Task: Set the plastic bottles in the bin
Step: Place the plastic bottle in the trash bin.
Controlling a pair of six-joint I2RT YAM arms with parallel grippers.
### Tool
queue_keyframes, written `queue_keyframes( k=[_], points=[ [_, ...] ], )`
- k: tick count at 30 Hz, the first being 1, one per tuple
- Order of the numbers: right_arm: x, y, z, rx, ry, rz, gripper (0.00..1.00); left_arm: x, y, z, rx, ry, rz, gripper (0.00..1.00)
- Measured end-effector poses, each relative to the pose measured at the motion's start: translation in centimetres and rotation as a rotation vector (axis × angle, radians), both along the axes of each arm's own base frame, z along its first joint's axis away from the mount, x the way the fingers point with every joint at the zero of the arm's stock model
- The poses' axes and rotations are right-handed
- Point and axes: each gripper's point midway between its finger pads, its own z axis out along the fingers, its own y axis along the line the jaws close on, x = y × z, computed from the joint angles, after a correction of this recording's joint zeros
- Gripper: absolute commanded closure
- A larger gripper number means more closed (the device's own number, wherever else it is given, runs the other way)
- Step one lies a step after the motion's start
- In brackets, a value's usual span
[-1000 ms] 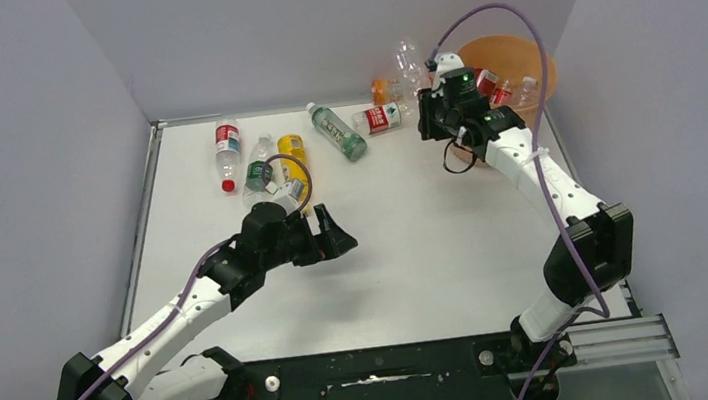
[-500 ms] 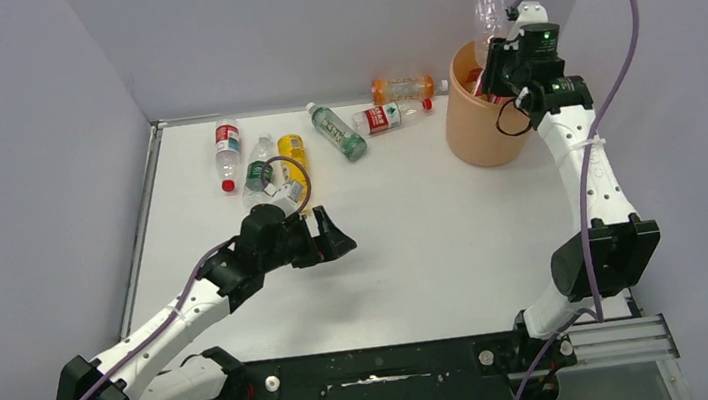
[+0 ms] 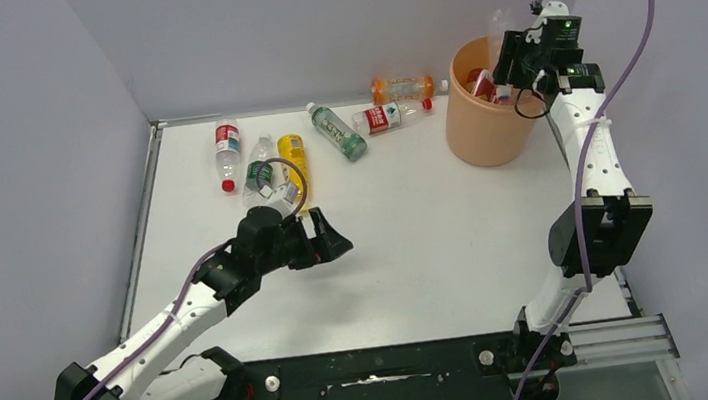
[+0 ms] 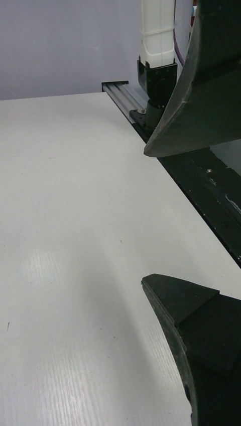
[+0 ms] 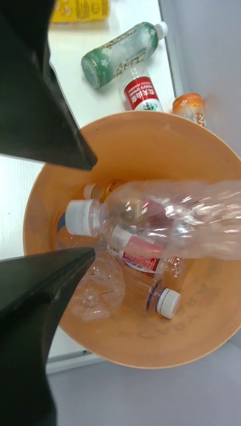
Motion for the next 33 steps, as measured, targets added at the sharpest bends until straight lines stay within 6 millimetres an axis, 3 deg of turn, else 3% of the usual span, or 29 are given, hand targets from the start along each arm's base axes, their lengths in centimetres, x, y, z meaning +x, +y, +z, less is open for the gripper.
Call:
queue_keyframes(
  k=[2, 9, 14, 20, 24, 33],
  points=[
    [0.3, -0.2, -0.2, 0.009, 0.006, 0.0, 0.25, 0.0, 0.1, -0.2, 0.004, 0.003, 0.003, 0.12],
    [0.3, -0.1, 0.1, 0.024, 0.004, 0.01, 0.15, 0.6, 0.7, -1.1, 0.061, 0.02, 0.036, 0.12],
    [-0.8, 1.0, 0.6, 0.035, 0.004, 0.026, 0.11, 4.5, 2.9, -1.4, 0.171, 0.028, 0.134, 0.12],
    [-5.2, 6.7, 1.9, 0.033, -0.018, 0.141, 0.1, 10.6, 6.6, -1.8, 0.301, 0.011, 0.27, 0.12],
    [-8.5, 10.2, 2.3, 0.058, -0.037, 0.219, 0.1, 13.1, 6.9, -2.6, 0.364, 0.004, 0.285, 0.12],
    [-15.6, 15.4, -1.6, 0.131, 0.02, 0.341, 0.1, 16.8, 7.8, -6.9, 0.511, 0.029, 0.304, 0.12]
  ],
)
